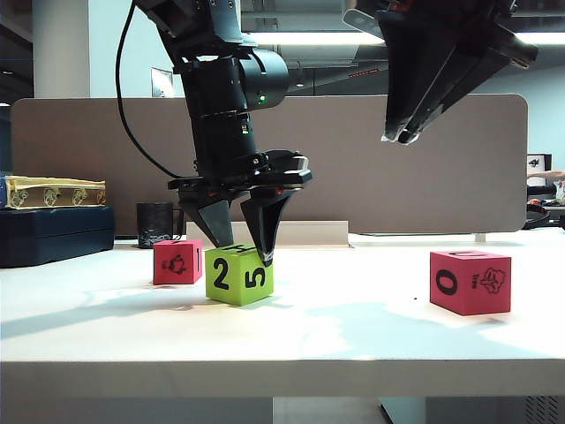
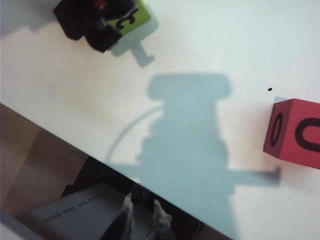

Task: Select the appropriate blocks from the scattered letter blocks on the table and arrange them in a row to spell out "THU".

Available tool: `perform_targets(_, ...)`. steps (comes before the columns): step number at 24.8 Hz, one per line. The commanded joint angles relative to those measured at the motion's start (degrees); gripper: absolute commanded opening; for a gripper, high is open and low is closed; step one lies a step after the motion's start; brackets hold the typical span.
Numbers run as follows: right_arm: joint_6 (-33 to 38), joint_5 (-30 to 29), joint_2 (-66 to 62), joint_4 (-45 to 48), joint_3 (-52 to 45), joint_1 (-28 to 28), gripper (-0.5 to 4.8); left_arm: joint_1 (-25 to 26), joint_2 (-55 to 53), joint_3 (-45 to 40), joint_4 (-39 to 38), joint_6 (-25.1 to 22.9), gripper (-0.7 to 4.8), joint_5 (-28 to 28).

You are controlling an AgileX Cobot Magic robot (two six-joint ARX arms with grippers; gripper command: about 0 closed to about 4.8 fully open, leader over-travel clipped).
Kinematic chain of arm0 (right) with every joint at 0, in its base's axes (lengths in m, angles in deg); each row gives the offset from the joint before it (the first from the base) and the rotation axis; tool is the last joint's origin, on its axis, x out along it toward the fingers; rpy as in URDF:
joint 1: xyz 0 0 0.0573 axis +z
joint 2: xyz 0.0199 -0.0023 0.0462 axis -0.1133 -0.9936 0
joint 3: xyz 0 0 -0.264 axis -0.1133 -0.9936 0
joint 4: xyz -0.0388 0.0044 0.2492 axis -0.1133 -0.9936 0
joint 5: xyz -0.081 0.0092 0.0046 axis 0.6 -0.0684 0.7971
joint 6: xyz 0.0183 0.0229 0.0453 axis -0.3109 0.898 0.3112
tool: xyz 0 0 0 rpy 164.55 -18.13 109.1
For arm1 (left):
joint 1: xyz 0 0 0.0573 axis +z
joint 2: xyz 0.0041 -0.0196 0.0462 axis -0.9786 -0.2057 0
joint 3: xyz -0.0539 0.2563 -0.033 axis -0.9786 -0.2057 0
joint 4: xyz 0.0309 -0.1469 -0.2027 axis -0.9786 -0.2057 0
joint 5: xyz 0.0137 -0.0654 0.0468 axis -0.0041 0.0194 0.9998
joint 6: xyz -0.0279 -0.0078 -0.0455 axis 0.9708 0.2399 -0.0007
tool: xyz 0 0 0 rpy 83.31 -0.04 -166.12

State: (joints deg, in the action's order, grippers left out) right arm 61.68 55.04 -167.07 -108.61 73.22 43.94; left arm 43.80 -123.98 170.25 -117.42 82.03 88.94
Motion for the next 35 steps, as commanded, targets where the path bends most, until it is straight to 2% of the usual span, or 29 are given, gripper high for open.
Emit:
perform_targets(1,0.24,-0.07,0.17,0.15,0.24,0.11,0.54,0.04,0.02,0.02,3.28,-0.09,2.36,0.61)
perform_targets(5,0.24,-0.07,0.17,0.09,0.24,0.11,0.54,0.74,-0.09,0.02,6.56,-0.50,2.36,2.91)
perform_targets(14,0.26,0.00,0.17,0.94,0.24,0.09,0.54,4.74,-2.56,0.02,8.76,-1.62,2.36,2.45)
perform_targets(22,0.28,-0.02,0.17,1.62,0.24,0.09,0.54,4.85,-2.58,0.04,11.89,-2.86,2.46,2.47)
perform_targets(23,0.33,-0.02,0.17,1.42,0.24,0.09,0.54,4.85,-2.58,0.04,12.07,-2.89,2.57,2.49)
perform_targets(25,0.48,-0.02,0.17,1.49,0.24,0.09,0.54,4.85,-2.58,0.04,12.57,-2.89,3.92,2.51)
perform_targets(27,0.48,-0.02,0.17,1.46,0.24,0.09,0.54,4.85,-2.58,0.04,12.68,-2.89,4.41,2.49)
perform_targets(32,0.50,-0.02,0.17,1.46,0.24,0.09,0.54,4.85,-2.51,0.07,13.99,-4.20,4.78,2.45)
perform_targets(35,0.50,-0.02,0.17,1.49,0.24,0.09,0.54,4.85,-2.45,1.62,13.64,-4.35,4.79,1.55)
